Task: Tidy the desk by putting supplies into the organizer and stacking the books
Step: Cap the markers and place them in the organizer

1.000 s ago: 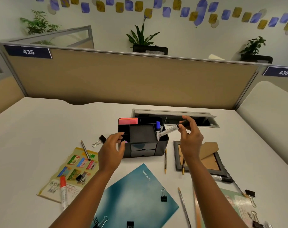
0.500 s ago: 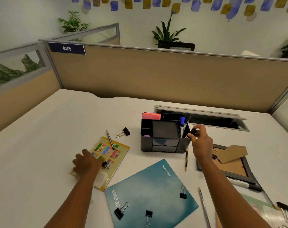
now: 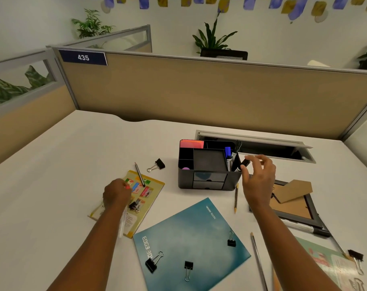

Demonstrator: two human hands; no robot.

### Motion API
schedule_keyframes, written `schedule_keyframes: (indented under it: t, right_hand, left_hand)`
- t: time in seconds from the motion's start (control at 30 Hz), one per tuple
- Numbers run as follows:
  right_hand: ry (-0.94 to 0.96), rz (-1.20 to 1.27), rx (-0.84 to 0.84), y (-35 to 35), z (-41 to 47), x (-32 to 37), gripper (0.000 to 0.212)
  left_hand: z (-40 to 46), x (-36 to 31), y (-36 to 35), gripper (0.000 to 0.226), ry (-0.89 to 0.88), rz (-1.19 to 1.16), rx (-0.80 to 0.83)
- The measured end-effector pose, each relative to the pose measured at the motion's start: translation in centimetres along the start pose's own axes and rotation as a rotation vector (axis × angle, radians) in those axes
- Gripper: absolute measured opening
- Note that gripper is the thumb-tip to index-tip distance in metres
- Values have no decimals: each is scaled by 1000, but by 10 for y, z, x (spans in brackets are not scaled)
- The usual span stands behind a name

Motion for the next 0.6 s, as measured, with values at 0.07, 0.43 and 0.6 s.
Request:
schedule_keyframes:
  t: [0.07, 0.43, 0.6]
  right_hand:
    - [40, 22, -12, 3, 0, 10, 22]
    - [266, 407, 657, -15, -31, 109, 68]
    - [293, 303, 519, -8, -21, 94, 65]
  left_hand:
    - [1, -25, 0, 15, -56, -211, 41]
    - [-70, -167, -49, 26, -380, -601, 329]
    - [-89, -180, -70, 21, -407, -641, 382]
Point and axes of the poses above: each hand's wrist, its own z-axis towards the middle knuckle, its own y-axis out of the back of the hand, x = y × z, the point moved 7 cm from there along z, towards the middle knuckle, and after that the axes turned 13 degrees about -z, right-handed, at the moved point
